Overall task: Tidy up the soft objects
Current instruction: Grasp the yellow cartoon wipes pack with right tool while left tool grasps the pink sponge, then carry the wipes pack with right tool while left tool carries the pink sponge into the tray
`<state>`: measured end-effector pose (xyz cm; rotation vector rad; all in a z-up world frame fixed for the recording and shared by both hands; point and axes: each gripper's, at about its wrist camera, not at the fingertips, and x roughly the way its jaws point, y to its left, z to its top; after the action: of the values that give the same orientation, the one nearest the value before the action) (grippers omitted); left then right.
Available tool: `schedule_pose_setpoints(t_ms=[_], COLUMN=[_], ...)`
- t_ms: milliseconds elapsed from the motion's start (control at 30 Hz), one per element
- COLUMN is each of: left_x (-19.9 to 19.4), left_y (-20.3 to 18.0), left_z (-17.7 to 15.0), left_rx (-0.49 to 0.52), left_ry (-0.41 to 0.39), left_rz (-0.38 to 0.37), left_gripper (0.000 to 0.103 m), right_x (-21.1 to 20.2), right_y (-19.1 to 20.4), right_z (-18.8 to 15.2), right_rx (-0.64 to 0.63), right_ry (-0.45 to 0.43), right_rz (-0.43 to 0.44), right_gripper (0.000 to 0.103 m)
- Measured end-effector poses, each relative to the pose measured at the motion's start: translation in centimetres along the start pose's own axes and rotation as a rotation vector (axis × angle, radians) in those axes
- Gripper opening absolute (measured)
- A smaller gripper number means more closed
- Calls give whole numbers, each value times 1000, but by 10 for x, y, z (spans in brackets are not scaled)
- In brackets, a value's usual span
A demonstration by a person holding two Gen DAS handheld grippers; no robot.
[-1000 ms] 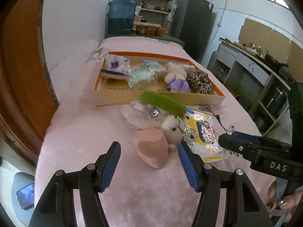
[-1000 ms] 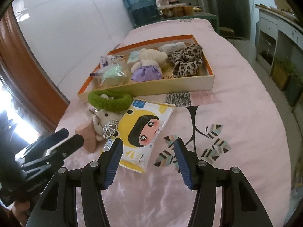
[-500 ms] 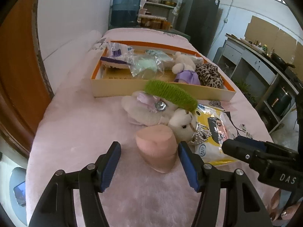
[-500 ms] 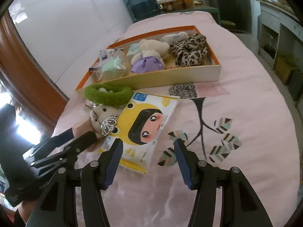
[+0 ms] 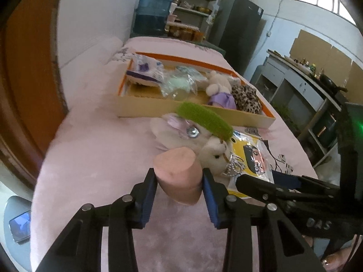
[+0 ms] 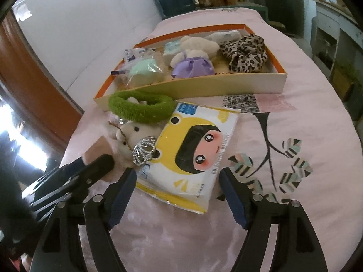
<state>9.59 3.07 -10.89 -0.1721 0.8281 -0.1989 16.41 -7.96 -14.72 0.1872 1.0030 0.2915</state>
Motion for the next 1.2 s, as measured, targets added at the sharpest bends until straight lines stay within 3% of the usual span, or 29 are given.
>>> schedule_pose_setpoints(t_ms=[400,633,1200], left_x=[-17,-17,-34], left_y=[19,20,-2], left_z=[-1,-3,4], left_rx=[-45,-53,-12], left_ry=[-29,-21,-56], left_rz=[8,-3,-18], left_gripper=[40,40,40], right_x=[29,11,-32], right_y=[36,13,-12], right_z=[5,0,-17], right_rx=[-151,-126,-96], right_ry=[14,6,-31], right_rz=[-227,-134,-110], right_gripper=[80,65,62])
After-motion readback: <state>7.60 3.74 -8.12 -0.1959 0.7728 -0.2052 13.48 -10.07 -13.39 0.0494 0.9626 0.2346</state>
